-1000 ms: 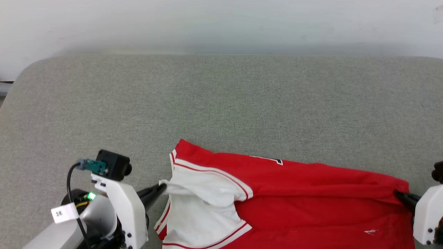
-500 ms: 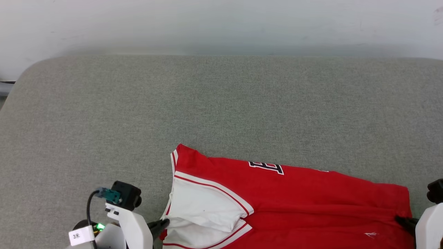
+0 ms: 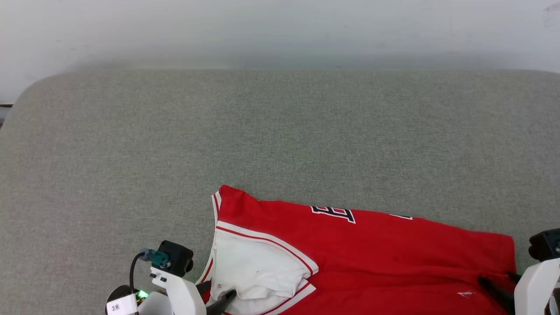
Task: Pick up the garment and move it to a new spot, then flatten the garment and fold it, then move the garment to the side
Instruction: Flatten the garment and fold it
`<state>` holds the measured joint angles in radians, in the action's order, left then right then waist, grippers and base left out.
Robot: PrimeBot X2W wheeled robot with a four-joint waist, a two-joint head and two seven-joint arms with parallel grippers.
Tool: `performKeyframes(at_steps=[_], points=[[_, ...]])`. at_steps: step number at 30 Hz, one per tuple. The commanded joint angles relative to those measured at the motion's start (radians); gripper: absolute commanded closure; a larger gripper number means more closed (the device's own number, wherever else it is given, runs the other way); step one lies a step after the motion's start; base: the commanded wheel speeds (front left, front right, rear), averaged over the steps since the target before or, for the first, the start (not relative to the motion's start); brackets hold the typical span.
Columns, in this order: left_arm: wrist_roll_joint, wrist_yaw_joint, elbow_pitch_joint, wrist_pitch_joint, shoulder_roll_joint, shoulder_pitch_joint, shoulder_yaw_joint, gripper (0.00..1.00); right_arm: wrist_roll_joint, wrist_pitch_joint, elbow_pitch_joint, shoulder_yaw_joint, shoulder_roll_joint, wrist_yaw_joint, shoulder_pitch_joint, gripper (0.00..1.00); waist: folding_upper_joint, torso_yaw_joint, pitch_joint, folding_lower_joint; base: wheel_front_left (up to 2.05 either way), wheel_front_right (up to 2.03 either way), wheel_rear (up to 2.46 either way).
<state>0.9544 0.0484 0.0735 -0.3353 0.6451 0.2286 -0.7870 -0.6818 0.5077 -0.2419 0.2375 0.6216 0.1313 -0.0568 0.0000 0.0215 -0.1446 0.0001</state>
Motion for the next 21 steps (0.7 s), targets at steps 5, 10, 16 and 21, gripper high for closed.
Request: performKeyframes(at_steps=[5, 10, 16, 21], points=[[0.006, 0.012, -0.005, 0.095, -0.017, -0.023, 0.042, 0.00, -0.034, -0.011, 0.039, -0.047, -0.009, -0.001, 0.018, 0.00, 0.0000, -0.003, 0.048, -0.0001, 0.00, 0.00, 0.00], [-0.018, 0.041, -0.027, 0.236, -0.036, -0.042, 0.098, 0.00, -0.056, 0.038, 0.105, -0.134, -0.029, -0.001, 0.061, 0.00, 0.0000, -0.005, 0.078, -0.0001, 0.00, 0.00, 0.00], [-0.124, 0.053, -0.021, 0.479, -0.065, -0.047, 0.139, 0.00, -0.008, 0.169, 0.145, -0.291, -0.107, -0.001, 0.116, 0.00, 0.0000, -0.002, 0.088, -0.0001, 0.00, 0.00, 0.00], [-0.220, 0.065, -0.009, 0.596, -0.111, -0.050, 0.207, 0.00, 0.060, 0.248, 0.162, -0.414, -0.215, -0.001, 0.131, 0.00, 0.0000, 0.005, 0.083, -0.0001, 0.00, 0.00, 0.00]])
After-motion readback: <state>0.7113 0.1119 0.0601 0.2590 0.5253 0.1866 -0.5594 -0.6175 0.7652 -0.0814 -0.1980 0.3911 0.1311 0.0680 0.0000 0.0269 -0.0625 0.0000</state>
